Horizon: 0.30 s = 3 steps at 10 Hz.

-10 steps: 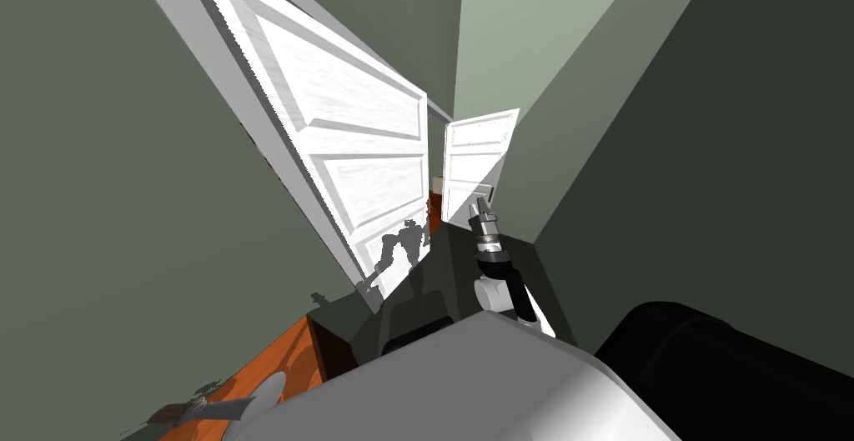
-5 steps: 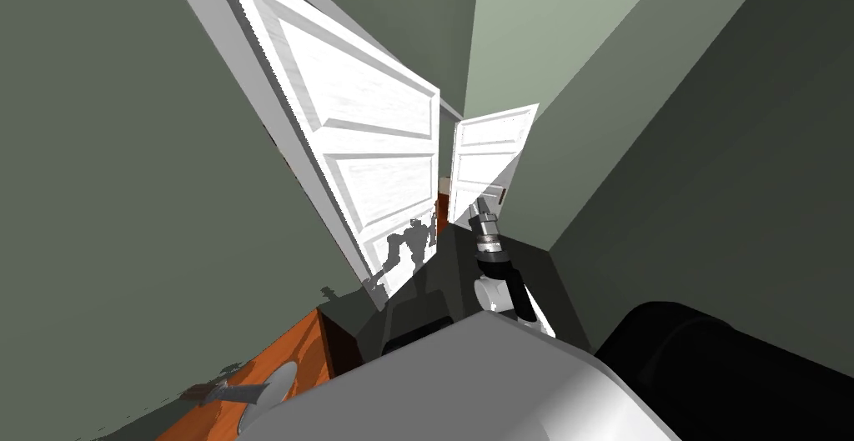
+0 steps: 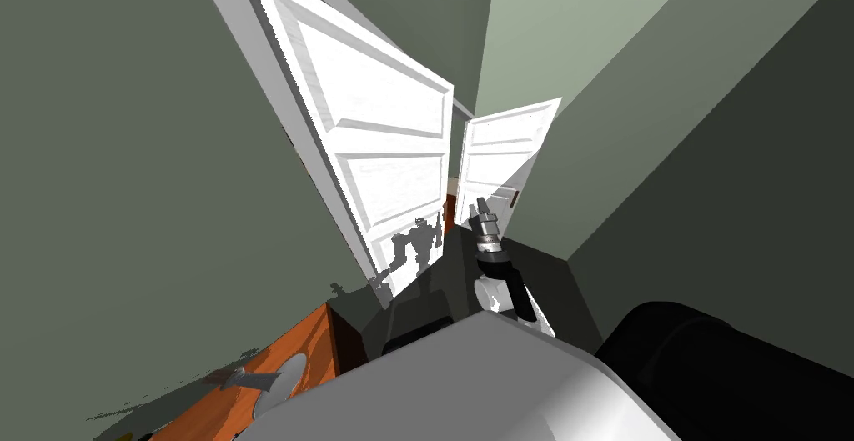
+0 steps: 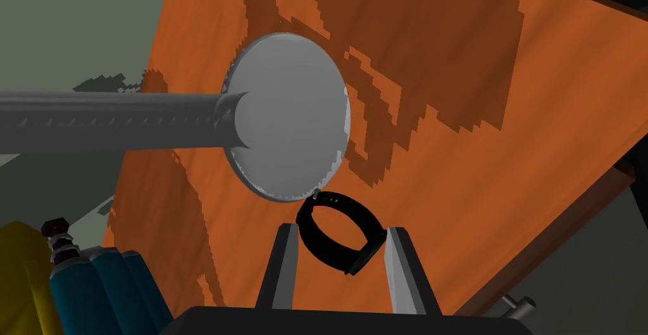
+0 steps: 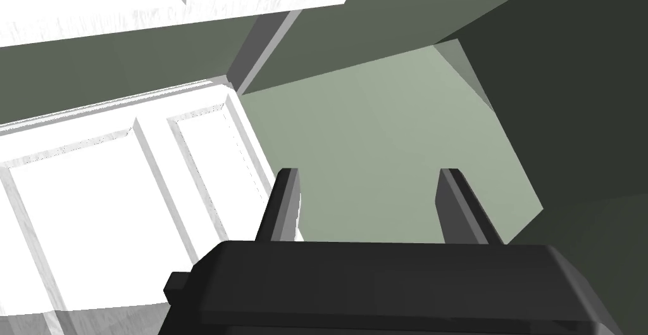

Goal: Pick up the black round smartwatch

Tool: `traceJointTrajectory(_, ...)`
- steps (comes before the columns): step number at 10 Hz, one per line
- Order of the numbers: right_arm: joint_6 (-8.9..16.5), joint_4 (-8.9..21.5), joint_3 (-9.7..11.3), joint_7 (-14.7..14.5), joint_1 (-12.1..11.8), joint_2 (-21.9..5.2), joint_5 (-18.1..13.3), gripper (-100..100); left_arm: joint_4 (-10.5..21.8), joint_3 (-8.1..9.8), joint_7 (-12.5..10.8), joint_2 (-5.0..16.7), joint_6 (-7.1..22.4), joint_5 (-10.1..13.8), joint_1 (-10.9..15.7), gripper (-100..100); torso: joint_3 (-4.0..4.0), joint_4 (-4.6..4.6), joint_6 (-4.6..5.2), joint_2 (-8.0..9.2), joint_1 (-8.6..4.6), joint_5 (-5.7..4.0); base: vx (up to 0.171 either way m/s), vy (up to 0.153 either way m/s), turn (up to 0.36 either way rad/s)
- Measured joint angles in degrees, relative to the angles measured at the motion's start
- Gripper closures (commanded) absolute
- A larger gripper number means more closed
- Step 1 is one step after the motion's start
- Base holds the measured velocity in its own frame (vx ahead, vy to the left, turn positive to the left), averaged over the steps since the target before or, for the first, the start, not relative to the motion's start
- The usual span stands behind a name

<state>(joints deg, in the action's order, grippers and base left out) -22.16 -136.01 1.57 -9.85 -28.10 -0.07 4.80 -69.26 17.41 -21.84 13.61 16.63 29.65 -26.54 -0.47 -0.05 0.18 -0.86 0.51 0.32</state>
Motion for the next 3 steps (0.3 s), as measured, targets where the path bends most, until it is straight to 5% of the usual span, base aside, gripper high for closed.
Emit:
traceJointTrajectory(2, 0.0, 0.0, 0.0, 0.0, 0.0, 0.0, 0.0, 0, -2.5, 0.59, 3.3, -1.3, 1.2, 0.9, -0.9, 100, -0.01, 0.01, 0.03, -0.02, -0.01, 0.00, 0.038, 0.004, 0.062)
traceJointTrajectory(3, 0.0, 0.0, 0.0, 0.0, 0.0, 0.0, 0.0, 0, -2.6, 0.65, 3.7, -1.4, 1.3, 0.9, -0.8, 0, 0.05, 0.02, 0.03, 0.08, -0.02, 0.00, 0.000, 0.000, 0.000)
